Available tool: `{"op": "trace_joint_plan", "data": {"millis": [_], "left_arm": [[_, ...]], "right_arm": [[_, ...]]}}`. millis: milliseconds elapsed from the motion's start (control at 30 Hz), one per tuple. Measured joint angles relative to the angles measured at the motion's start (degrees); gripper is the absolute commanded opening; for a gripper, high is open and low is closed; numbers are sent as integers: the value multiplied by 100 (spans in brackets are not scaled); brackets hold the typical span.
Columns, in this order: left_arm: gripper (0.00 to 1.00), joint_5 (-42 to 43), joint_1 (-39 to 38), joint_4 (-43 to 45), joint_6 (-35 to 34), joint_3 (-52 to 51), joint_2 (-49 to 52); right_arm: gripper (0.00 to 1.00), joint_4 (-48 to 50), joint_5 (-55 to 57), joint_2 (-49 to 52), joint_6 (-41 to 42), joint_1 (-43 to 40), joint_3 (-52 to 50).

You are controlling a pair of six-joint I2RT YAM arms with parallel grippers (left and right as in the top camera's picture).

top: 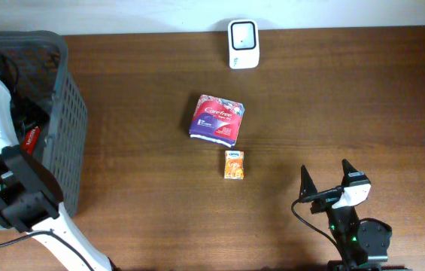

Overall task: Scan the item barcode
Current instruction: 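Pick the red Nescafe stick from the basket with the left gripper, set it down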

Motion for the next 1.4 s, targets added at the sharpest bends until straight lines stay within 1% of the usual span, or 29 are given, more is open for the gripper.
{"op": "trace_joint_plan", "data": {"millis": [33, 67, 100, 133, 200, 267, 300, 367, 467, 533, 600, 633, 667, 700, 733, 767, 800, 833, 867, 967, 1067, 1133, 1300, 1367, 1400], "left_arm": [[82, -2, 7, 92, 59, -181, 2], [90, -44, 4, 162, 101, -229, 2], [90, -55, 4, 221, 136, -234, 2], [90, -20, 4, 538, 505, -243, 2], [90, 2, 4, 776, 870, -251, 2], [87, 2, 4, 907, 1086, -254, 2], [87, 17, 4, 997, 1152, -293, 2], [90, 55, 4, 1185, 1204, -627, 4], [86, 61, 50, 1609, 1215, -1075, 13], [84, 61, 190, 1937, 1331, -1110, 13], [84, 61, 254, 2192, 1357, -1244, 11], [78, 76, 275, 2267, 1362, -1436, 11], [75, 92, 280, 2332, 1364, -1596, 11], [66, 109, 280, 2363, 1381, -1690, 0], [47, 129, 280, 2385, 1384, -1729, -4], [25, 133, 280, 2404, 1392, -1770, -13], [16, 129, 280, 2389, 1408, -1799, -26], [9, 101, 280, 2332, 1429, -1818, -26], [0, 52, 280, 2280, 1445, -1827, -26], [0, 13, 286, 1974, 1445, -1757, -28], [0, 468, 286, 1316, 1443, -1231, 33], [0, 758, 286, 1233, 1445, -807, 33], [0, 896, 286, 981, 1423, -721, 33], [0, 1084, 284, 437, 1185, -4, -142], [0, 1132, 284, 280, 1086, 181, -315]], "right_arm": [[98, 0, 0, -2, -2, 0, 0], [98, 0, 0, -2, 4, 0, 0], [98, 0, 0, -2, 0, 0, 0], [98, 0, 0, -2, 4, 0, 0], [98, 0, 0, -2, 0, 0, 0], [98, 0, 0, -2, 2, 0, 0], [98, 0, 2, -2, 2, 0, 0], [98, 0, 0, -2, 2, 0, 0], [98, 0, 0, -2, 4, 0, 0], [98, 0, 0, -2, 0, 0, 0], [98, 0, 0, -2, 2, 0, 0], [98, 0, 0, -2, 0, -2, 0], [98, 0, 2, -2, 2, 0, 0], [98, 0, 0, -2, 2, 0, 0], [98, 0, 0, -2, 2, 0, 0], [98, 0, 0, -2, 2, 0, 0], [98, 0, 0, -2, 0, 0, 0], [98, 0, 0, -2, 2, 0, 0], [98, 0, 0, -2, 0, 0, 0], [98, 0, 0, 0, 0, 0, 0], [98, 0, 2, -2, 2, 0, 0], [98, 0, 0, -2, 2, 0, 0], [98, 0, 0, -2, 0, 0, 0], [98, 0, 0, -2, 0, 0, 0], [98, 0, 0, -2, 2, 0, 0]]}}
